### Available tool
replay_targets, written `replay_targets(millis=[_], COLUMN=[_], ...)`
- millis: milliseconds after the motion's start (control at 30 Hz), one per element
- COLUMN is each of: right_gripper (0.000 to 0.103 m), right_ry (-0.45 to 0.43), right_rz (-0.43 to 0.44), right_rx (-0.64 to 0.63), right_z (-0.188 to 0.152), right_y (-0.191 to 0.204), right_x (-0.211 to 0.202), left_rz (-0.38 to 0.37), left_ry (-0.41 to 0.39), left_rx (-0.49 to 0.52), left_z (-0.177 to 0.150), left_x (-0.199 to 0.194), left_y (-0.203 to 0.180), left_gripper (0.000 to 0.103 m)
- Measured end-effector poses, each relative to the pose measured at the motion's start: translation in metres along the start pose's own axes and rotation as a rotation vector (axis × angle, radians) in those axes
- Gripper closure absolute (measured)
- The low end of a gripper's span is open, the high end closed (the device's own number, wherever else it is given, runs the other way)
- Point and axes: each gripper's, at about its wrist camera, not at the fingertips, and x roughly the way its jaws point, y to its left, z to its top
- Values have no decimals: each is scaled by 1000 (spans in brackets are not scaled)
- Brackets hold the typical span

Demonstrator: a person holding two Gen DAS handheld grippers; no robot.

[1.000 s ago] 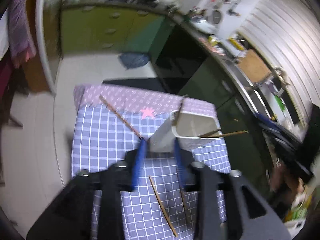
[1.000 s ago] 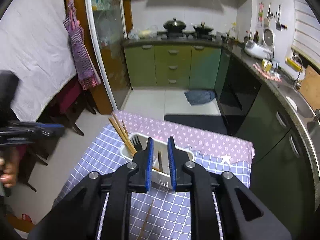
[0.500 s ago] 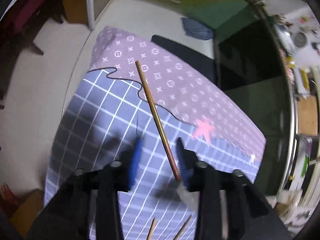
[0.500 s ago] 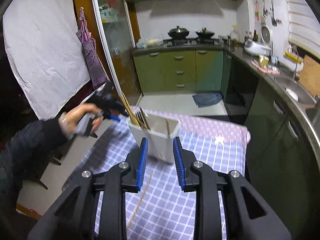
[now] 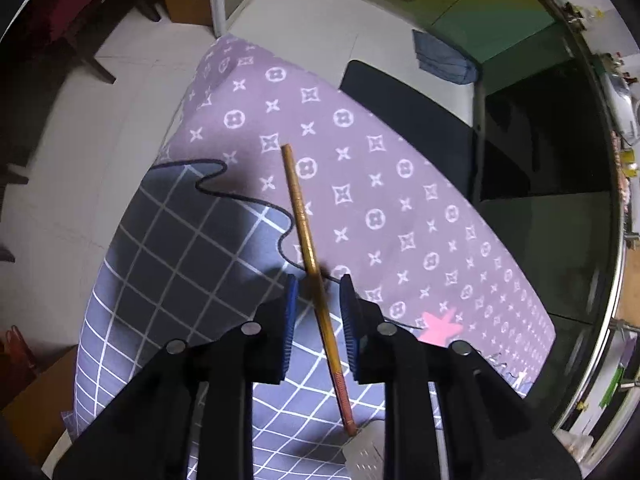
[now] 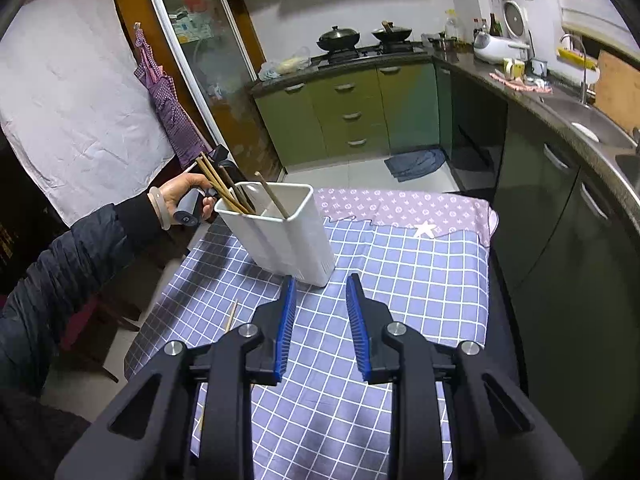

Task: Organize utensils
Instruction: 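Lower the left tool onto a loose chopstick and grasp it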

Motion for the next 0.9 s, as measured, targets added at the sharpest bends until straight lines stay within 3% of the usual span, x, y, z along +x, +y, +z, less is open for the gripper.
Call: replay_targets(millis=[300, 400, 533, 733, 900], right_gripper=[77, 77, 77, 77, 77], right_ry=[31, 41, 50, 53, 51], right_rz=[25, 27, 21, 15, 12], right_rx=[8, 15, 23, 24, 8], right_z=[4, 4, 3, -2, -3], right_y=[-5, -7, -11, -8, 5], right_x=[12, 14, 13, 10, 6], left_rz=[56, 114, 154, 101, 58], left_ry=[14, 20, 16, -38, -114], left_rx=[-24, -5, 41, 89, 183], left_z=[3, 3, 1, -5, -30], left_x=[10, 12, 12, -2, -35], left_y=[-8, -16, -22, -15, -6], left_gripper=[84, 94, 96, 97, 97])
